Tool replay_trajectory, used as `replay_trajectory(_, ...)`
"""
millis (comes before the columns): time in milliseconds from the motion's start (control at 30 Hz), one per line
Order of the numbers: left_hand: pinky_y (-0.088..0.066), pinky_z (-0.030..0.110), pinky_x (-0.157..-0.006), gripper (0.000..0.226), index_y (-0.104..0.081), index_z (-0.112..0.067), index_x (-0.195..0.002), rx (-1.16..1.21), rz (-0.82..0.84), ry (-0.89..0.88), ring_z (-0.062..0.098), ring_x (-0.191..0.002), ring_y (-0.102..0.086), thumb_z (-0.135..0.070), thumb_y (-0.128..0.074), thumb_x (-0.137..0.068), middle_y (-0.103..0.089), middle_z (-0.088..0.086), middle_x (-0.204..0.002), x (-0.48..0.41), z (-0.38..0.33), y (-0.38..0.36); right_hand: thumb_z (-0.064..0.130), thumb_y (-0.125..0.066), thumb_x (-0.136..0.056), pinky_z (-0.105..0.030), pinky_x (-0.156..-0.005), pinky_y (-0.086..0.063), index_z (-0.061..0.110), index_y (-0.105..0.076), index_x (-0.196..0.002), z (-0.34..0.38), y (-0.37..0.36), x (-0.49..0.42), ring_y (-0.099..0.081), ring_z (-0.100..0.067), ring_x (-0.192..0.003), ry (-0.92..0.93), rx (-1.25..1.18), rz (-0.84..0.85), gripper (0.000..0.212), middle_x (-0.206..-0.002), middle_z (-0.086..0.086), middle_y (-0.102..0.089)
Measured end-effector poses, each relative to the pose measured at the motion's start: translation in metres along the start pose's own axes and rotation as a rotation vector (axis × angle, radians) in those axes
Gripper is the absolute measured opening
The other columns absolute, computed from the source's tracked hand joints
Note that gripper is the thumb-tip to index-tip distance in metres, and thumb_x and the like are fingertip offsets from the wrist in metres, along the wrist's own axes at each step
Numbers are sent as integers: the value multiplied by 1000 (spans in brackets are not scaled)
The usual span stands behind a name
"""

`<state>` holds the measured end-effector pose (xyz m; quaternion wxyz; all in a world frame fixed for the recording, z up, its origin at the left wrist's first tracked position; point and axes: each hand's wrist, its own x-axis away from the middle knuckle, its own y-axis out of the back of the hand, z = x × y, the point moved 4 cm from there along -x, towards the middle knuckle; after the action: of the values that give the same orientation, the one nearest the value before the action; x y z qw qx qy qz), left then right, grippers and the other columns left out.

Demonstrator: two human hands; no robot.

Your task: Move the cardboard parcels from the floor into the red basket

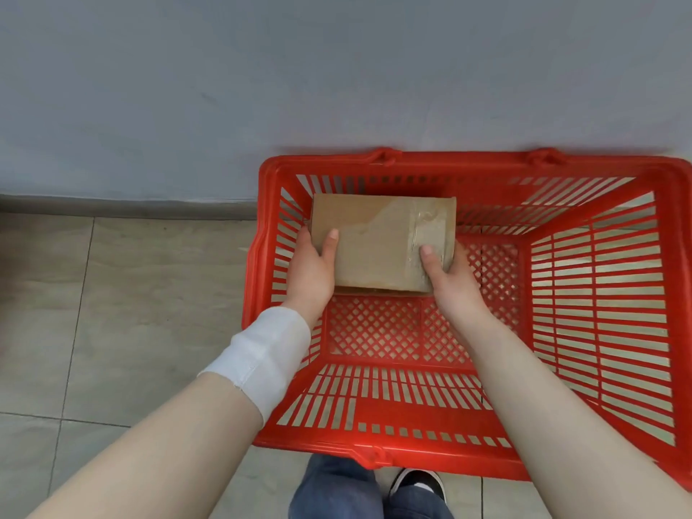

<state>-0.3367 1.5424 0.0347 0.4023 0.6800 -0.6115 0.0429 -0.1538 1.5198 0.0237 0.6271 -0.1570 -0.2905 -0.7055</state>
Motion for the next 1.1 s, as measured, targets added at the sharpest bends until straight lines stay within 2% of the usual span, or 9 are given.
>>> replay_trajectory(100,-39,33,-104,51,-30,-16,-143,-29,12,-7,21,-130,-46,-39,-37,-98,-47,4,-142,0,-1,0,32,-46,-94,-13,-90,-34,16,-31,-140,-1,0,-2,-47,-8,-114,-9,25,-3,52,-124,4,-49)
replay_trajectory(167,-37,32,-106,52,-27,-14,-144,-39,17,-9,21,-132,-45,-38,-38,-98,-45,4,-144,2,-4,1,34,-47,-93,-17,-98,-34,14,-26,-143,0,2,0,-45,-10,-123,-34,40,20,58,-137,0,-46)
replay_trajectory(267,-32,36,-115,63,-21,-11,-148,-25,-5,6,22,-138,-38,-40,-42,-96,-38,6,-150,13,-15,10,45,-49,-89,-29,-114,-21,16,-3,-149,8,10,16,-26,-20,-142,-123,38,47,81,-155,-4,-24)
replay_trajectory(367,-26,31,-114,64,-20,-7,-148,-61,-49,18,24,-140,-34,-39,-42,-97,-35,10,-152,47,-39,29,46,-50,-89,-28,-115,-13,15,-3,-149,33,26,49,-15,-19,-146,-159,33,-48,83,-159,-4,-11)
replay_trajectory(500,-28,32,-115,61,-27,-6,-146,-2,-58,47,22,-137,-39,-38,-42,-97,-39,10,-150,121,-86,61,43,-53,-88,-29,-118,-15,13,-14,-148,86,47,126,-19,-15,-144,-160,-46,-115,78,-158,-4,-18)
replay_trajectory(633,-26,21,-105,57,-32,-11,-144,141,21,124,15,-136,-39,-41,-40,-97,-40,2,-149,221,-135,93,37,-54,-89,-29,-116,-23,14,-20,-147,146,69,223,-29,-14,-140,-160,-206,-147,71,-154,-5,-28)
replay_trajectory(800,-34,25,-107,50,-41,-11,-138,246,97,136,15,-129,-47,-40,-39,-97,-49,4,-141,331,-182,121,34,-54,-90,-27,-110,-31,14,-30,-143,204,96,336,-40,-13,-133,-128,-304,-192,62,-147,-6,-40)
replay_trajectory(933,-36,36,-112,46,-44,-12,-135,286,177,107,16,-126,-50,-37,-43,-97,-52,4,-137,402,-191,133,29,-55,-90,-28,-108,-35,12,-36,-139,221,112,414,-46,-11,-125,-110,-368,-238,55,-142,-8,-46)
replay_trajectory(1100,-37,37,-112,44,-46,-12,-134,268,326,38,15,-126,-50,-35,-43,-96,-53,2,-136,475,-173,142,26,-56,-90,-18,-96,-35,10,-40,-136,209,116,504,-47,-5,-113,-92,-419,-311,51,-139,-7,-49)
